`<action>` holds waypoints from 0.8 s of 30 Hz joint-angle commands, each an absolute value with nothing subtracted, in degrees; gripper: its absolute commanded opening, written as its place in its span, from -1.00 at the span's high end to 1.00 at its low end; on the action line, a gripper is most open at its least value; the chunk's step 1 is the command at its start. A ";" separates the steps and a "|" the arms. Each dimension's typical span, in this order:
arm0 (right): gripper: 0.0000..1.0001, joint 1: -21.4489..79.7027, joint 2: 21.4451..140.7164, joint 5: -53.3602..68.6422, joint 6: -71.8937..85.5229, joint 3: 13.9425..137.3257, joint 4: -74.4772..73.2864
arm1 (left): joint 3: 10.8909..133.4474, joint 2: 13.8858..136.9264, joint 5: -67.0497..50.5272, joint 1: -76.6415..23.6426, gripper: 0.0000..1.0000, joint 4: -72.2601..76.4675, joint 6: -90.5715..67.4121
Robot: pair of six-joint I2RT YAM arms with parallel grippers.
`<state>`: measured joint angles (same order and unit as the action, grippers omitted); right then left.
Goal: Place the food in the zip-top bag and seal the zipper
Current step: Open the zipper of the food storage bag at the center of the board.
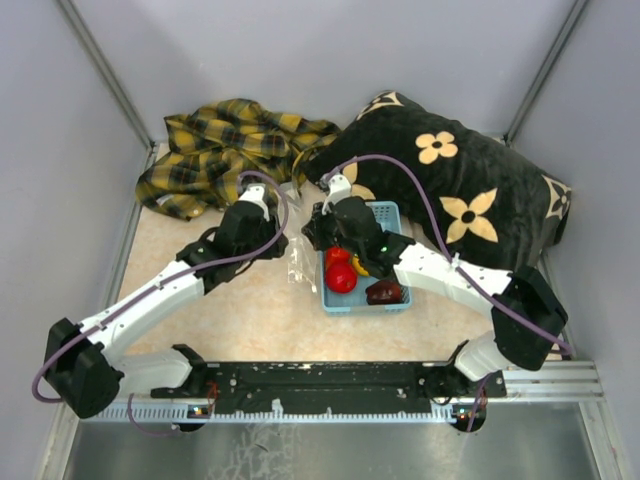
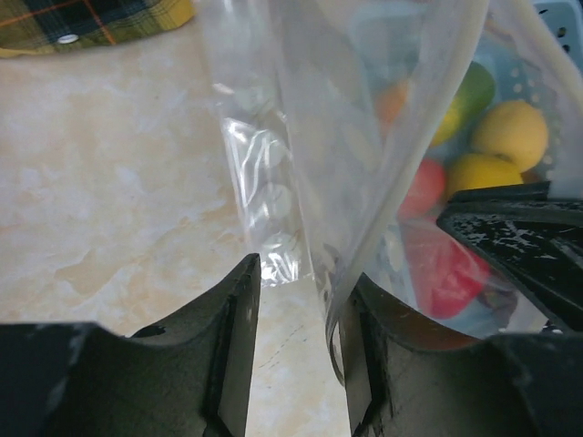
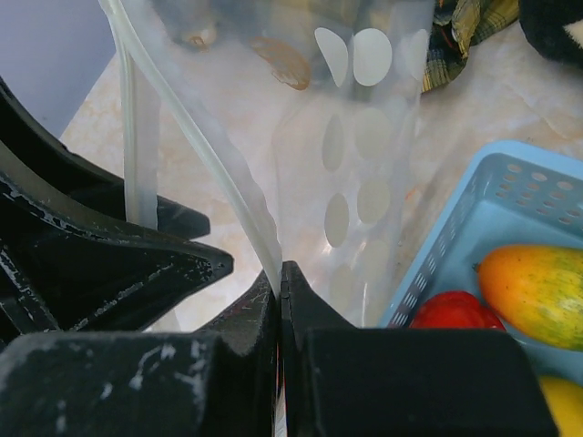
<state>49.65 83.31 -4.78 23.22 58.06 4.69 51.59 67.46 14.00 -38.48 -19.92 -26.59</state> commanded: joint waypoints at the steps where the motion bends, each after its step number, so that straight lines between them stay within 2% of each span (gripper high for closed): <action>1: 1.00 50.46 82.13 -6.64 26.19 57.62 10.82 | 49.54 67.38 9.34 -38.23 0.09 -12.35 -29.36; 7: 1.00 50.45 81.74 -9.12 30.54 56.09 12.91 | 44.96 65.79 12.13 -38.32 0.08 -7.18 -33.81; 10: 1.00 50.46 81.14 -10.91 31.01 55.85 12.80 | 42.58 64.78 12.14 -38.32 0.14 -5.22 -35.15; 11: 1.00 50.51 80.98 -11.31 30.97 55.99 12.44 | 41.85 64.66 12.17 -38.32 0.18 -4.92 -35.14; 13: 1.00 50.40 80.55 -12.42 30.00 56.23 11.20 | 41.73 64.64 13.66 -38.32 0.41 -6.17 -34.49; 16: 1.00 49.50 79.66 -13.66 28.48 55.89 9.38 | 44.55 64.25 19.20 -38.32 0.73 -14.43 -32.24; 19: 1.00 48.10 78.60 -13.78 27.92 54.34 9.21 | 48.44 62.67 24.40 -38.32 0.95 -22.13 -29.47; 24: 1.00 46.39 78.09 -13.46 25.56 54.84 5.61 | 56.07 60.50 29.86 -38.38 1.00 -32.40 -24.56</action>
<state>47.75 80.71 -11.42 28.27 53.98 6.42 49.43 63.18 22.74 -38.48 -22.94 -29.43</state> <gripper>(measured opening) 0.006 0.007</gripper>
